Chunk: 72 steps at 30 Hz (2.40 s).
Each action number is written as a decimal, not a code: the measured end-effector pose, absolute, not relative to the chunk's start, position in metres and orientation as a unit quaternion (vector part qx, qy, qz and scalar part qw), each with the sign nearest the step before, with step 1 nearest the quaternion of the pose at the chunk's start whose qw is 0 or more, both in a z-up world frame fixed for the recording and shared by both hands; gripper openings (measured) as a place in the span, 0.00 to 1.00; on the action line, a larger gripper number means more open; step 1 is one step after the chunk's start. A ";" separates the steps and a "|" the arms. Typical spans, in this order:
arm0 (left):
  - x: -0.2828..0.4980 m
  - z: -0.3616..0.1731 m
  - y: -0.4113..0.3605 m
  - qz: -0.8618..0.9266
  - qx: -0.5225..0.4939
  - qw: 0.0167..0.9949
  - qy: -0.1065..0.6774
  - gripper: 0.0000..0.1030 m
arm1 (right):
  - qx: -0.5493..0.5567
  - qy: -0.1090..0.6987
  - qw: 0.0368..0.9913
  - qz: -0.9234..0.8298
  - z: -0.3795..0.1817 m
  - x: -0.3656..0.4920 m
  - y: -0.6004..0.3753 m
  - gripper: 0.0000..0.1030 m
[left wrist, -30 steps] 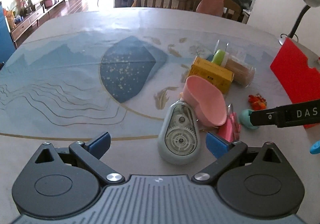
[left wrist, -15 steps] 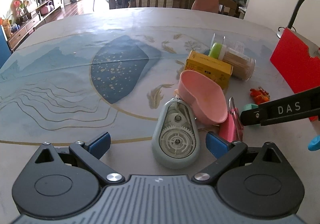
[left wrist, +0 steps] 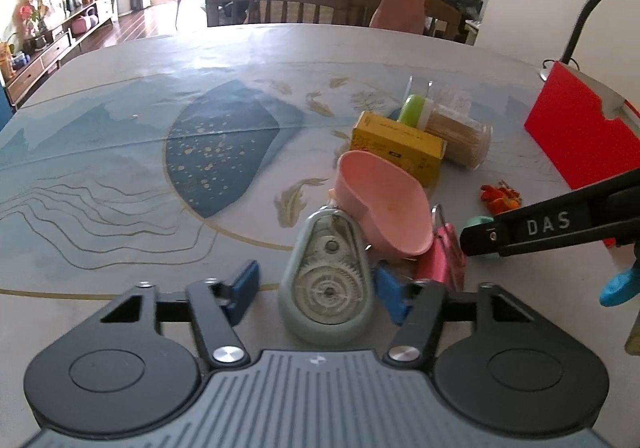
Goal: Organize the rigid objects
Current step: 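Grasp the grey correction tape with the left gripper while right grasps the teal sharpener, then carry both items over the red box and lower them inside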
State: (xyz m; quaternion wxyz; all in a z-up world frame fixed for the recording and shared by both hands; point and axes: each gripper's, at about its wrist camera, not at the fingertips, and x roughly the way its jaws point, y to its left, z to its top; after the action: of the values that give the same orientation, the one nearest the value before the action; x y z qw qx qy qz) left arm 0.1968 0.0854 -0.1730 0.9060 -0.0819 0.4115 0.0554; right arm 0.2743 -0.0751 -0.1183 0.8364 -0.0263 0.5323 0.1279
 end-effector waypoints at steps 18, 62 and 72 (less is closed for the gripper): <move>0.180 -0.160 0.099 0.051 -0.118 0.899 0.419 0.49 | -0.009 0.526 0.840 0.133 -0.094 0.255 -0.095 0.35; 0.166 -0.048 0.040 0.038 -0.140 0.913 0.380 0.48 | 0.060 0.459 0.871 0.164 -0.006 0.250 -0.248 0.35; 0.219 -0.023 -0.033 -0.009 -0.109 0.925 0.364 0.48 | 0.055 0.454 0.877 0.147 -0.008 0.276 -0.308 0.35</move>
State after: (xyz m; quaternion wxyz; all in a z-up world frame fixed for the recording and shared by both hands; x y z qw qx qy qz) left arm 0.2189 -0.0334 -0.0231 0.9250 -0.1090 0.3640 -0.0090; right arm 0.2757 -0.3084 -0.0084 0.8773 0.0548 0.4536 0.1468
